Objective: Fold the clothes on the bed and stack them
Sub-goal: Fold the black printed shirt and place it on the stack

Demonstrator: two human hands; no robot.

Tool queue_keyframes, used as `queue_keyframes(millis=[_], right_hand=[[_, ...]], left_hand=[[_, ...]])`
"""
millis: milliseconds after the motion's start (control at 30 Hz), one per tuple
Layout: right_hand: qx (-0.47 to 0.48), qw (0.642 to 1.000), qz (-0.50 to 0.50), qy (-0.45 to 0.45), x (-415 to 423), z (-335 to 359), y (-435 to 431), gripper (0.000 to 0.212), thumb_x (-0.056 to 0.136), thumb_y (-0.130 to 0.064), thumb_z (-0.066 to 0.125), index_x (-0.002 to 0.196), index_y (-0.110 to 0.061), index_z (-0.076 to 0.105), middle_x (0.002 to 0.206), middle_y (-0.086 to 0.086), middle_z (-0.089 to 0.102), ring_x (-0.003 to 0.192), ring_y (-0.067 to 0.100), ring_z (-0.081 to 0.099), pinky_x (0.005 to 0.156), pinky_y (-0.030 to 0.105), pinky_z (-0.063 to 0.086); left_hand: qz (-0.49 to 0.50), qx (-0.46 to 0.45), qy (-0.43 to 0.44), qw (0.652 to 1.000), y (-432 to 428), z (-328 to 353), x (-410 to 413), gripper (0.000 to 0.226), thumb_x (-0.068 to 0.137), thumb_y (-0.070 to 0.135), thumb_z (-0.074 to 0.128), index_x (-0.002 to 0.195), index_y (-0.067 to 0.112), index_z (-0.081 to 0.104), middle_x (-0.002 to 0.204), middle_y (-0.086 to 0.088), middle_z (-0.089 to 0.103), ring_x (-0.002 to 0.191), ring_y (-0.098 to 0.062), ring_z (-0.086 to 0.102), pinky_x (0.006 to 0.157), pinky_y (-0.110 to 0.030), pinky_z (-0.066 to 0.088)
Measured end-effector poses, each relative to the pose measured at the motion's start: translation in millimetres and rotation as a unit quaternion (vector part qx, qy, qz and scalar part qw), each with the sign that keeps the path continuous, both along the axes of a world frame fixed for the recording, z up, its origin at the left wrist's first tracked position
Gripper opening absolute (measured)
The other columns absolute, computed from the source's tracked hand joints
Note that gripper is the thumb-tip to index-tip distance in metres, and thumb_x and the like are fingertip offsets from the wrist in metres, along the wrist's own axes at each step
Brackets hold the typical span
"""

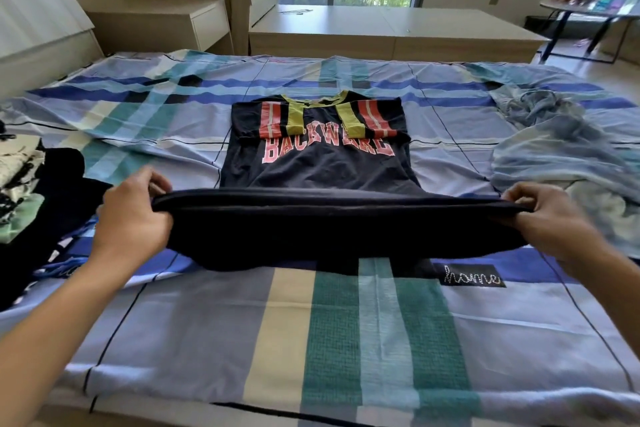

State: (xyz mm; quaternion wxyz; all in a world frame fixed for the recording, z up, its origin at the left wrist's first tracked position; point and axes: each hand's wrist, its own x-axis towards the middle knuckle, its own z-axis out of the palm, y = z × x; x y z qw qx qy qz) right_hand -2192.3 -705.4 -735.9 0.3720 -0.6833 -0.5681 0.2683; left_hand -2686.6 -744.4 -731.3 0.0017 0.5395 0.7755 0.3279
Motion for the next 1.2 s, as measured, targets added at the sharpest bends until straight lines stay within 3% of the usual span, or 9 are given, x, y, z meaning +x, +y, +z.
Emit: queue_keyframes(millis=[233,333,433,567,667,733,933,1033,1200], right_hand=[[-0.192,0.966,0.173,0.008,-7,4,-16,0.041,0.091,0.000,0.065,0.058,-0.016,0.047,0.051,-0.003,0.035,0.044,0.008,0.032,0.041,0.015,0.026],[-0.230,0.948,0.210,0.059,-5,15,-25,0.016,0.087,-0.020,0.073,0.075,-0.009,0.071,0.065,0.004,0.062,0.060,0.012,0.057,0.053,0.018,0.043],[-0.222,0.937,0.220,0.158,14,15,-27,0.049,0.058,-0.036,0.092,0.099,-0.013,0.078,0.094,0.013,0.075,0.084,0.023,0.066,0.077,0.031,0.051],[-0.223,0.933,0.189,0.209,37,9,-38,0.047,0.026,-0.017,0.099,0.067,-0.016,0.076,0.068,0.004,0.068,0.058,0.018,0.065,0.050,0.024,0.052],[-0.331,0.920,0.212,0.011,38,-2,-49,0.030,0.065,0.011,0.080,0.081,0.000,0.058,0.059,0.009,0.060,0.054,0.032,0.063,0.041,0.025,0.045],[-0.347,0.906,0.221,-0.102,37,-16,-54,0.019,0.077,0.018,0.051,0.081,-0.001,0.049,0.052,0.006,0.054,0.048,0.031,0.063,0.039,0.023,0.038],[-0.295,0.887,0.337,-0.111,30,-17,-58,0.032,0.079,-0.023,0.078,0.073,-0.001,0.055,0.060,0.000,0.045,0.051,0.017,0.042,0.048,0.026,0.032],[-0.329,0.870,0.362,-0.063,43,-19,-60,0.033,0.083,-0.017,0.079,0.067,-0.006,0.051,0.066,0.002,0.039,0.061,0.017,0.036,0.057,0.030,0.026],[-0.388,0.780,0.277,-0.407,77,-42,-71,0.045,0.041,-0.052,0.072,0.083,-0.046,0.057,0.067,-0.008,0.058,0.067,0.009,0.056,0.072,0.038,0.050]], left_hand=[[-0.049,-0.150,-0.396,0.904,-15,-4,-14,0.037,0.093,-0.019,0.032,0.093,0.009,0.057,0.072,-0.016,0.056,0.052,-0.020,0.052,0.038,-0.018,0.043],[-0.130,-0.103,-0.437,0.884,-20,20,-27,0.035,0.090,-0.013,0.052,0.090,0.020,0.063,0.069,-0.006,0.065,0.043,-0.010,0.057,0.040,-0.016,0.044],[-0.197,-0.064,-0.299,0.932,-31,38,-47,0.030,0.062,0.019,0.082,0.087,0.031,0.069,0.077,0.011,0.067,0.062,-0.015,0.059,0.064,-0.027,0.048],[-0.212,-0.050,0.019,0.976,-44,27,-66,0.054,0.052,-0.001,0.074,0.085,0.039,0.060,0.082,0.009,0.061,0.059,-0.008,0.058,0.066,-0.026,0.046],[-0.179,-0.145,0.176,0.957,-55,-10,-71,0.049,0.051,-0.004,0.065,0.073,0.037,0.049,0.075,0.010,0.054,0.063,-0.012,0.055,0.057,-0.031,0.045],[-0.144,-0.256,0.205,0.934,-61,-32,-73,0.035,0.054,0.010,0.055,0.075,0.036,0.047,0.070,0.005,0.057,0.065,-0.017,0.057,0.061,-0.035,0.050],[-0.296,-0.183,0.080,0.934,-59,-13,-70,0.026,0.057,0.007,0.054,0.070,0.027,0.043,0.059,-0.001,0.044,0.053,-0.009,0.035,0.053,-0.040,0.037],[-0.355,-0.160,0.048,0.920,-71,-1,-73,0.031,0.063,0.004,0.059,0.071,0.027,0.040,0.061,0.004,0.040,0.055,-0.002,0.026,0.050,-0.033,0.033],[-0.384,-0.264,0.117,0.877,-92,-8,-90,0.035,0.069,0.018,0.078,0.071,0.043,0.054,0.063,0.014,0.052,0.056,0.000,0.048,0.049,-0.022,0.038]])
